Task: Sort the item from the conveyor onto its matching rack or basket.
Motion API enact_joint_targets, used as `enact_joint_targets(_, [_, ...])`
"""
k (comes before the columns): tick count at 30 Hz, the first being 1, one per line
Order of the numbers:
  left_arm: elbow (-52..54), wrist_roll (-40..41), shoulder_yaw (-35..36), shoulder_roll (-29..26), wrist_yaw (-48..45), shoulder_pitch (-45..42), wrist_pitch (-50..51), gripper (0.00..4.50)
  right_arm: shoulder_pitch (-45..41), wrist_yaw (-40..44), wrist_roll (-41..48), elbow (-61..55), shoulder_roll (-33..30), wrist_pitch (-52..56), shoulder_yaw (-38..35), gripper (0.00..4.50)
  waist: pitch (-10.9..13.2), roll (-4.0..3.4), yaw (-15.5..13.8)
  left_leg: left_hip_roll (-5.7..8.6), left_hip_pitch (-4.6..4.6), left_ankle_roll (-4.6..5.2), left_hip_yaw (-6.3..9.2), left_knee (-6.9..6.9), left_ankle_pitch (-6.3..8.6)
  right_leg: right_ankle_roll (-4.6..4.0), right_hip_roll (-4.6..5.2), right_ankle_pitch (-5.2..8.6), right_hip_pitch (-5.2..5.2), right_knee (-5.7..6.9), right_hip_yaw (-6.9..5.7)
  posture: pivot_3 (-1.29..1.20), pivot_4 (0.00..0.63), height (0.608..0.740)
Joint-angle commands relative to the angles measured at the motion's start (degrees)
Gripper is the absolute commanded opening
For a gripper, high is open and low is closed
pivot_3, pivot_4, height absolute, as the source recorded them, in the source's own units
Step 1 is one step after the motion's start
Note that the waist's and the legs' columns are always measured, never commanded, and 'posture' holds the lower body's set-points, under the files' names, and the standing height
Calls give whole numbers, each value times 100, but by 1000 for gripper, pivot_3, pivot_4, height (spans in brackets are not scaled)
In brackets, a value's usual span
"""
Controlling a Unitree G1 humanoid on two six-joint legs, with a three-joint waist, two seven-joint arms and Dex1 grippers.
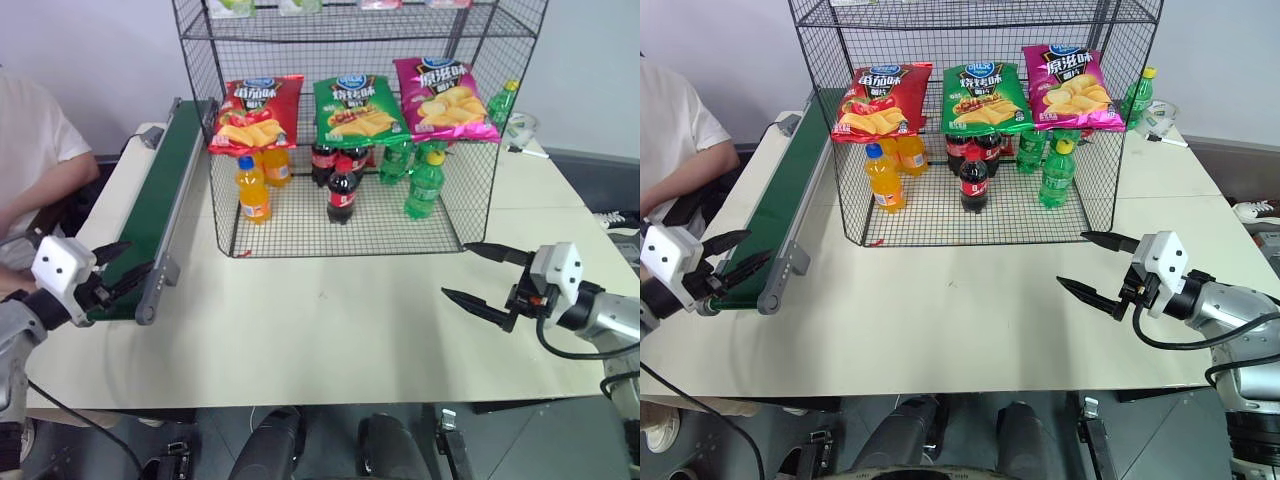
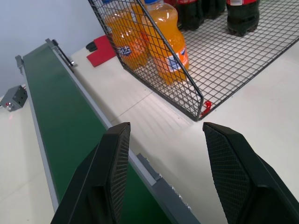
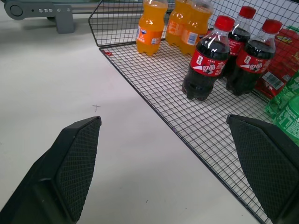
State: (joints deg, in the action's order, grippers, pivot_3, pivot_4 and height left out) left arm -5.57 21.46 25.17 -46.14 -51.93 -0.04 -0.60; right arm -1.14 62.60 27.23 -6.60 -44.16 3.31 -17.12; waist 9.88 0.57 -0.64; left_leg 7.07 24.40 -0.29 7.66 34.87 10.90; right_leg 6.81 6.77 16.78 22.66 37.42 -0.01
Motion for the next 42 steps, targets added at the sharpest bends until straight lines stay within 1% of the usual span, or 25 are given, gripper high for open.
enact_joint_targets(1, [124,-121,6,-52,23,3,-193,2566,-85,-20,15,-62,8,-100,-32,4500,0,0,1,0,0,0,0,-1,0,0,0,0,0,-1,0,0,150,740])
enact_joint_targets(5, [116,17,60,-33,-19,-57,-125,2566,-103,-31,5,-43,8,-111,-26,4500,0,0,3,0,0,0,0,-6,0,0,0,0,0,-1,0,0,150,740])
enact_joint_targets(42, [-74,-3,-30,24,-21,-216,-223,2566,-226,-48,-153,157,74,-308,144,4500,3,-2,2,0,1,0,0,-13,0,0,0,0,2,-12,0,0,150,740])
